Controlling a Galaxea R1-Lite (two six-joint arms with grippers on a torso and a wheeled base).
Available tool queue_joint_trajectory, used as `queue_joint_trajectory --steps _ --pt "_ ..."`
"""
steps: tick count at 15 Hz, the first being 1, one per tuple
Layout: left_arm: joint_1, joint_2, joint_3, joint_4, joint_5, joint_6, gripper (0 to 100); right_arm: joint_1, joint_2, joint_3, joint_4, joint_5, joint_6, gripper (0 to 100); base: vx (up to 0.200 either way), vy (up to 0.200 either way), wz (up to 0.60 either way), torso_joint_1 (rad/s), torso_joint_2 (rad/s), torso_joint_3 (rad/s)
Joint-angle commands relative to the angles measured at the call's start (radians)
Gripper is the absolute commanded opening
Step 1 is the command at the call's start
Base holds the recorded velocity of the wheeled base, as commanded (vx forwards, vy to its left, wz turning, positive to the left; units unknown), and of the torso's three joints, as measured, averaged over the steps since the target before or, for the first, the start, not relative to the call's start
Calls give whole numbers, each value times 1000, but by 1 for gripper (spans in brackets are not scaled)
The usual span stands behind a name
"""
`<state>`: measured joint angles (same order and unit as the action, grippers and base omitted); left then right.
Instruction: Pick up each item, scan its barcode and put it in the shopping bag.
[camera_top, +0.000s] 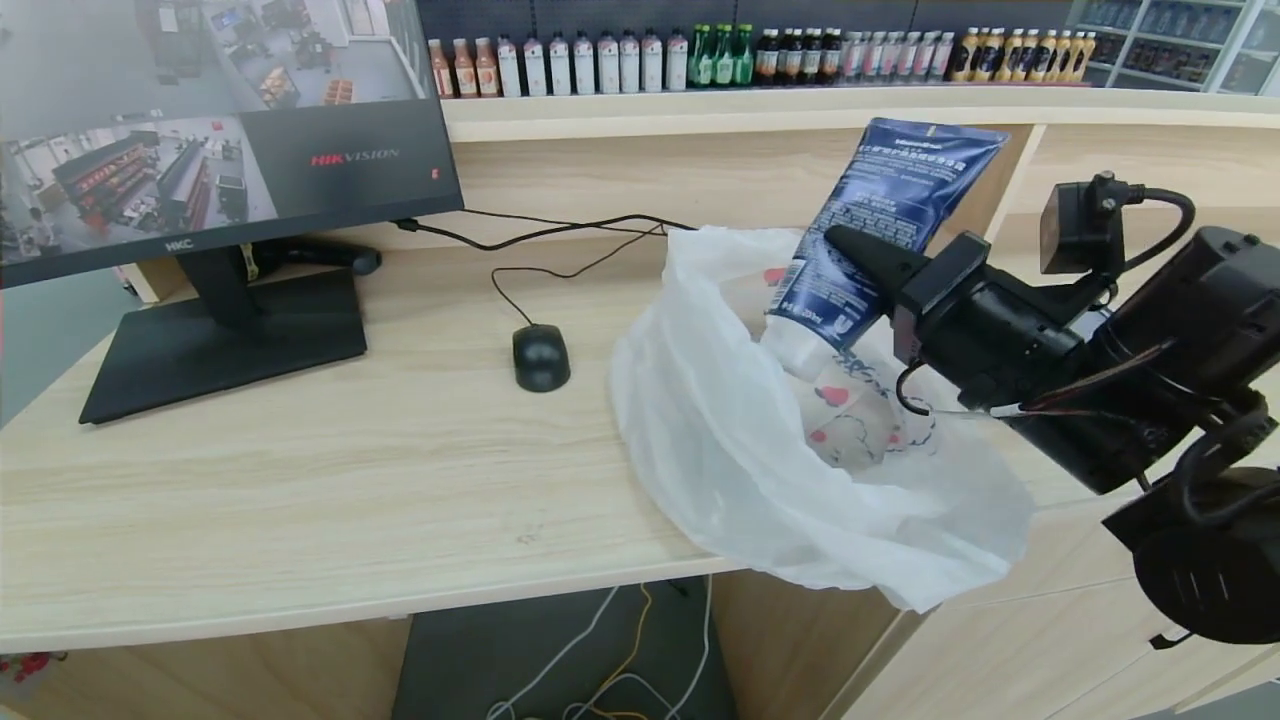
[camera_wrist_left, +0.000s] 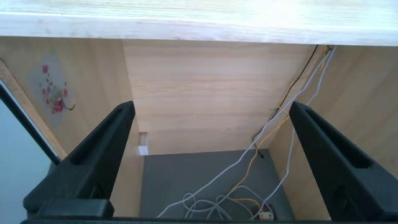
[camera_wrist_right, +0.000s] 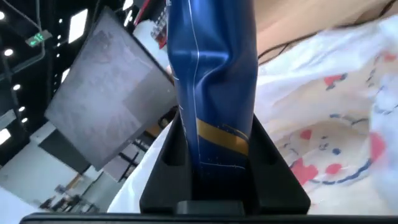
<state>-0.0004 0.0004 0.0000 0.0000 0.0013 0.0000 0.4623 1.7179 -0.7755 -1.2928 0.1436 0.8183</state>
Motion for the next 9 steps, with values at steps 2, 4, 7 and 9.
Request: queue_joint_trajectory --steps 2,4,7,9 --pt "0 0 0 0 0 0 100 -2 -64 -28 110 40 68 0 0 0 0 0 0 0" --pt "0 0 0 0 0 0 100 -2 -130 -50 285 114 165 0 0 0 0 0 0 0" --pt "0 0 0 0 0 0 100 -10 -138 -47 374 221 208 0 0 0 0 0 0 0" --pt "-1 0 0 0 0 -2 100 -10 -130 -42 377 306 232 0 0 0 0 0 0 0"
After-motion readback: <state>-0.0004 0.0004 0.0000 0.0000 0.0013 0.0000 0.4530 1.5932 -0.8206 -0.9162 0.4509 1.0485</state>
